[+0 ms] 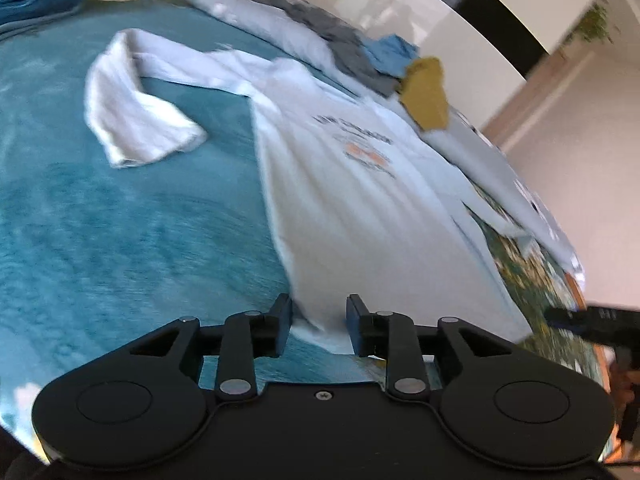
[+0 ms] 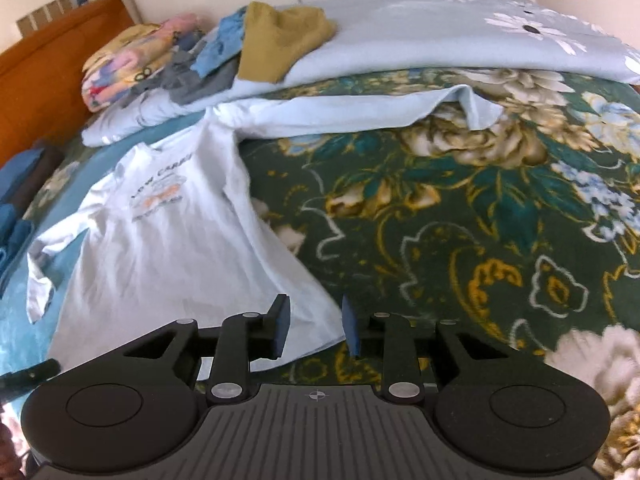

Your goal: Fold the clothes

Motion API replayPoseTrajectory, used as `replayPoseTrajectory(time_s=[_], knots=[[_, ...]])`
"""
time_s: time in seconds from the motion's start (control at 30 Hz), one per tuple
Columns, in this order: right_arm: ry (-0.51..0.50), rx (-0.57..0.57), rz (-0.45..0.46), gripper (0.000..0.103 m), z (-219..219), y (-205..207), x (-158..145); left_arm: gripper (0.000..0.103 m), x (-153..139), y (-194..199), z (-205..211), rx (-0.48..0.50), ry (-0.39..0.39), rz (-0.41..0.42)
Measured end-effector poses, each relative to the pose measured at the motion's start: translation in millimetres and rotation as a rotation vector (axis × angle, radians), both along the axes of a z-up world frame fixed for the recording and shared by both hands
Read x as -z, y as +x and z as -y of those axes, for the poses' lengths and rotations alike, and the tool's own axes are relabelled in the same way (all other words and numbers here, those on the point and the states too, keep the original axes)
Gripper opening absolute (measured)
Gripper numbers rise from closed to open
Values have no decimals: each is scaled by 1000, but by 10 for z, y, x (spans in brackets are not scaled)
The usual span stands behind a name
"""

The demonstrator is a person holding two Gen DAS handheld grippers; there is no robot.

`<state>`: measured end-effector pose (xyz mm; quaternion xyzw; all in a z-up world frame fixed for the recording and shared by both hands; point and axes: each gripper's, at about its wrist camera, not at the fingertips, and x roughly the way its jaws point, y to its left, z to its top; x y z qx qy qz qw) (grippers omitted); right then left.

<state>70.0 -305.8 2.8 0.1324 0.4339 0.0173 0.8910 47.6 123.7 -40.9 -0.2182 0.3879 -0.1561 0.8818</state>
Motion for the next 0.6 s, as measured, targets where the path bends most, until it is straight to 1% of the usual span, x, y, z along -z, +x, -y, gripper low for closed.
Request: replayPoseTrajectory(time_s=[0.13, 0.2, 0.23, 0.3, 0.37, 0.43, 0.5, 0.53, 0.6], knots=[[-12, -44, 14, 30, -124, 37, -15, 27, -98, -47, 131, 70, -35, 59], [-8, -61, 16, 30, -166, 56, -22, 33, -165, -68, 179, 100, -39, 94], [-10, -67, 16, 30, -181, 62, -19, 34, -186, -72, 197, 112, -42, 108], [-15, -71, 15, 31, -197, 61, -15, 41, -179, -62, 215, 108, -30, 104], [-19, -74, 13, 31, -210, 61, -10, 42, -142, -51, 211, 93, -20, 89], [-20, -67, 10, 32, -182, 50, 0, 42, -69, -49, 144, 63, -46, 57], [-25, -52, 5, 33, -137, 44, 18, 42, -12, -59, 52, 37, -109, 33], [-30, -41, 3, 33, -102, 39, 27, 42, 0, -61, 18, 27, -136, 27], [-36, -14, 0, 34, -22, 28, 41, 42, -3, -71, -15, 19, -157, 28]])
